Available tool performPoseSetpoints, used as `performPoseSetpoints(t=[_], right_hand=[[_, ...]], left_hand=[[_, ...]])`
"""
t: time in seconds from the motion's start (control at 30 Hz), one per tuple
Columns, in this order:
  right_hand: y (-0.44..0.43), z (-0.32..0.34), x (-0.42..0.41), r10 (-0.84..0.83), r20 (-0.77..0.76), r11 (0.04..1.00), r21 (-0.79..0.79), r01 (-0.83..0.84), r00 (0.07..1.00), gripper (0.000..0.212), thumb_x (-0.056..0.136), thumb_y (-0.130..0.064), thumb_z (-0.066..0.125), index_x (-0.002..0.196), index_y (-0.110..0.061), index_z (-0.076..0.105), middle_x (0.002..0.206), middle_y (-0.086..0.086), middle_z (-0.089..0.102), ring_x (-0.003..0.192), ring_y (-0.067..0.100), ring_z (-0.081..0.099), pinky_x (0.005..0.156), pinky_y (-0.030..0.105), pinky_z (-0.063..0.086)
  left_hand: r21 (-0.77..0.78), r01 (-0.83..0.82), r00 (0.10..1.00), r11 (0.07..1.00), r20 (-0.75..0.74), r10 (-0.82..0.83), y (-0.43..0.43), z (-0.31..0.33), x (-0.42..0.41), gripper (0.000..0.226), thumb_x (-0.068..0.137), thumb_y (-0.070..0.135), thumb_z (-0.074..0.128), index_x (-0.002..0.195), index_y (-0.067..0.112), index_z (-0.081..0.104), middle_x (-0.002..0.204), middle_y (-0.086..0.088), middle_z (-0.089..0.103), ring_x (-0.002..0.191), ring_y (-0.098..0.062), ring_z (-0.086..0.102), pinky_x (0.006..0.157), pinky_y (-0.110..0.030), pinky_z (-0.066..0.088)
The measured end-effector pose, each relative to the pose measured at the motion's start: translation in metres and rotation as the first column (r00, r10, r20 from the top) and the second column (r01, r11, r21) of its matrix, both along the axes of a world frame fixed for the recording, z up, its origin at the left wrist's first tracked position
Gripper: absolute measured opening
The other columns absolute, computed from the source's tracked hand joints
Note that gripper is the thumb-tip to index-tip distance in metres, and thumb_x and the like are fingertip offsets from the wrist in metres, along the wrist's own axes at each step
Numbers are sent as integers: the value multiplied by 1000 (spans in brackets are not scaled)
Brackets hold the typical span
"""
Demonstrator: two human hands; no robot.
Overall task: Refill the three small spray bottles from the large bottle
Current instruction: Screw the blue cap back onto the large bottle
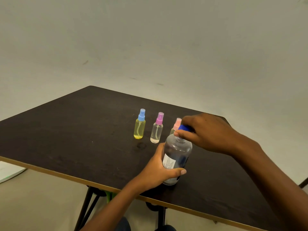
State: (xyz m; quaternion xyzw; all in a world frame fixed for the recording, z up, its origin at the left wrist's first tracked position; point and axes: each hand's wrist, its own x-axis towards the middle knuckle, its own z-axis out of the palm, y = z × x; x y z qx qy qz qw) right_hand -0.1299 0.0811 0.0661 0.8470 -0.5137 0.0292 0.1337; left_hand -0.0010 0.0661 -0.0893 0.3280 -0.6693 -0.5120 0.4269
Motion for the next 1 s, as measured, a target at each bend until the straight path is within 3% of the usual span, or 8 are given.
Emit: performPoseSetpoints(t=[0.2, 0.43, 0.53, 0.6, 0.7, 0.8, 0.9, 1.0], right_hand=[[-3, -19, 0, -55, 168, 988, -136, 78, 984, 48, 87, -59, 34, 82, -17, 57, 71, 2, 59, 64, 17, 54, 64, 32, 48], [-2, -23, 7, -135, 191, 973, -161, 167, 972, 41, 90, -50, 38, 87, -15, 59, 78, 5, 62, 71, 19, 59, 66, 29, 48], [0, -27, 9, -208, 145, 958, -169, 231, 967, 50, 88, -63, 29, 96, -18, 51, 80, 0, 57, 74, 18, 58, 68, 30, 47], [7, -39, 8, -251, 241, 956, -89, 279, 937, 63, 74, -76, 18, 99, -23, 40, 80, -5, 51, 73, 15, 55, 68, 30, 47], [17, -70, 1, -276, 712, 959, 158, 236, 645, 71, 65, -89, 23, 102, -30, 36, 90, -8, 55, 79, 9, 57, 76, 34, 50], [21, -102, 3, -256, 901, 966, 222, 136, 350, 68, 56, -88, 44, 104, -40, 38, 108, -8, 54, 99, 11, 57, 80, 33, 49], [25, -118, 17, -219, 941, 974, 194, 117, 260, 59, 60, -67, 69, 103, -44, 37, 114, -12, 51, 108, 13, 52, 84, 31, 47], [25, -128, 25, -203, 949, 970, 160, 186, 241, 76, 60, -45, 80, 120, -39, 33, 120, -12, 45, 116, 16, 46, 90, 35, 44]], left_hand=[[-10, -11, 1000, 1000, 10, 11, -1, -2, 0, 70, 76, 19, 76, 115, 51, 27, 121, 33, 38, 109, 15, 42, 76, 3, 39], [-30, -24, 999, 999, 30, 25, -3, -5, -1, 70, 76, 19, 76, 113, 51, 26, 116, 35, 37, 102, 28, 39, 74, 6, 36], [-37, -44, 999, 998, 27, 45, -4, -6, -1, 68, 75, 17, 77, 113, 49, 30, 118, 31, 42, 105, 27, 41, 78, 3, 37], [-51, -54, 998, 997, 18, 55, -4, -6, -2, 69, 74, 17, 78, 117, 45, 32, 124, 25, 45, 114, 17, 44, 84, -4, 39], [-59, -63, 998, 996, 14, 64, -3, -8, -2, 72, 72, 19, 80, 121, 44, 32, 128, 20, 47, 119, 6, 46, 89, -7, 40], [-55, -50, 999, 997, 12, 50, -3, -12, 0, 76, 69, 20, 79, 129, 35, 35, 131, 11, 51, 123, -2, 48, 98, -21, 44], [-65, -18, 999, 998, 36, 20, 0, -11, 5, 82, 71, 10, 78, 138, 27, 32, 131, 13, 51, 122, 1, 49, 97, -19, 45], [-56, 21, 995, 998, 101, -16, 2, -12, 15, 99, 72, 13, 78, 147, 26, 15, 141, 14, 42, 129, 2, 43, 105, -23, 42]])
